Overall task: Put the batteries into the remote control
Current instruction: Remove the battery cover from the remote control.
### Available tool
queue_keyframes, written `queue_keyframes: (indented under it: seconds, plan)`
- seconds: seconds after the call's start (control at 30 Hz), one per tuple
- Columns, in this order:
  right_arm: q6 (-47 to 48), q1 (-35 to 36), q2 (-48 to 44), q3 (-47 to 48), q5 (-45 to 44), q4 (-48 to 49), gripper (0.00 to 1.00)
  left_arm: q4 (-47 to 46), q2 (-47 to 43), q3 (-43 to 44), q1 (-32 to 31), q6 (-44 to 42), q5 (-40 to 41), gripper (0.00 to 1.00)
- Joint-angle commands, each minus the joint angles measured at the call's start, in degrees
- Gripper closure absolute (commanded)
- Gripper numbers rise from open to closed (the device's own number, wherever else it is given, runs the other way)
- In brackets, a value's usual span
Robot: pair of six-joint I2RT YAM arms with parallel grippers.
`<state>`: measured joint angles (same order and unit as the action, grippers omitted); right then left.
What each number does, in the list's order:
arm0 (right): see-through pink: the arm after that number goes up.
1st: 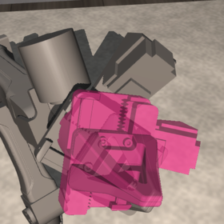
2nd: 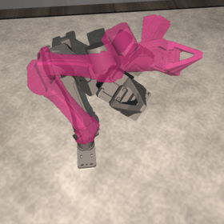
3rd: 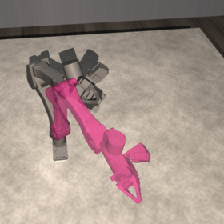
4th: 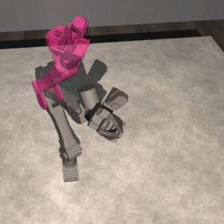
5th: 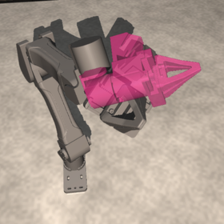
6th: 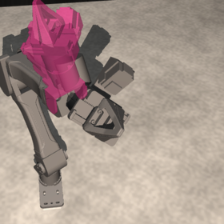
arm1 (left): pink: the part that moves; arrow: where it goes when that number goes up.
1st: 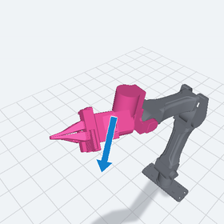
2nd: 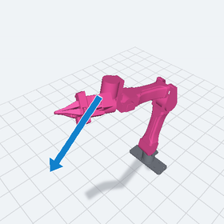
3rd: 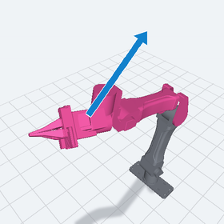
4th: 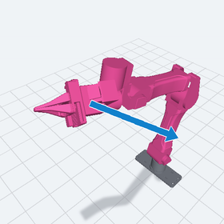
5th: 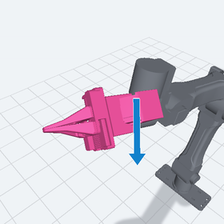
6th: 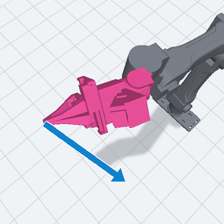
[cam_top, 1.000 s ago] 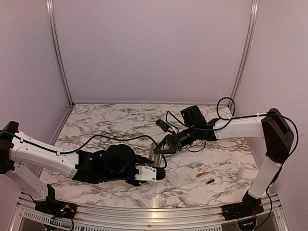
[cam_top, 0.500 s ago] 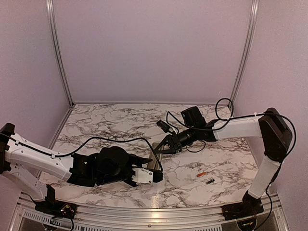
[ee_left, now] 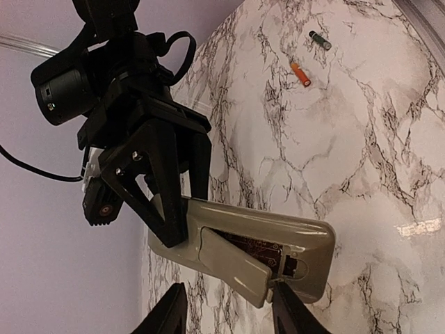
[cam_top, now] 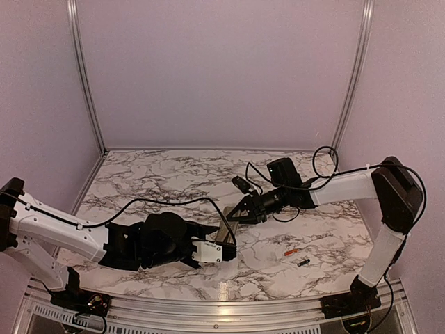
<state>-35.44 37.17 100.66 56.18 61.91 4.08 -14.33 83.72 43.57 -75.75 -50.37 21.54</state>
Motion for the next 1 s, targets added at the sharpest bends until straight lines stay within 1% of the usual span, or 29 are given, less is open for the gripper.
queue_keyframes:
  seconds: [0.0, 0.17, 0.37, 0.47, 0.73, 0.8, 0.83, 0.97]
  plan:
    - [-2.97, -0.89, -0.30, -0.84, 3.26, 4.29, 1.00, -1.67, 2.75, -0.67, 0.60, 0.43, 2.53, 0.57]
    - [-3.33, -1.74, 0.15, -0.65, 2.67, 4.97, 1.00, -3.32, 4.41, -1.83, 0.73, 0.68, 4.16, 0.56]
    - [2.56, -2.36, 0.01, 1.40, -2.58, -2.07, 1.00, -4.70, 1.76, -3.95, 1.57, 3.90, 4.47, 0.56]
    - [5.40, -2.45, 0.28, 2.57, -6.13, -5.75, 1.00, -5.27, 0.07, -4.90, 2.71, 8.57, 3.17, 0.52]
    - [6.35, -3.45, 3.89, 3.40, -10.73, -4.60, 1.00, -5.01, -0.42, -6.42, 7.11, 23.28, 0.00, 0.46]
    - [6.80, -4.52, 4.70, 3.56, -11.67, -4.60, 1.00, -4.88, -0.45, -6.84, 7.82, 25.40, -0.01, 0.45]
    - [7.17, -5.08, 4.98, 3.60, -12.09, -3.07, 1.00, -4.81, -0.55, -6.98, 8.15, 26.12, 0.04, 0.45]
    - [9.17, -6.80, 5.08, 4.00, -13.86, -3.81, 1.00, -5.13, -1.22, -7.11, 9.69, 30.21, 0.26, 0.44]
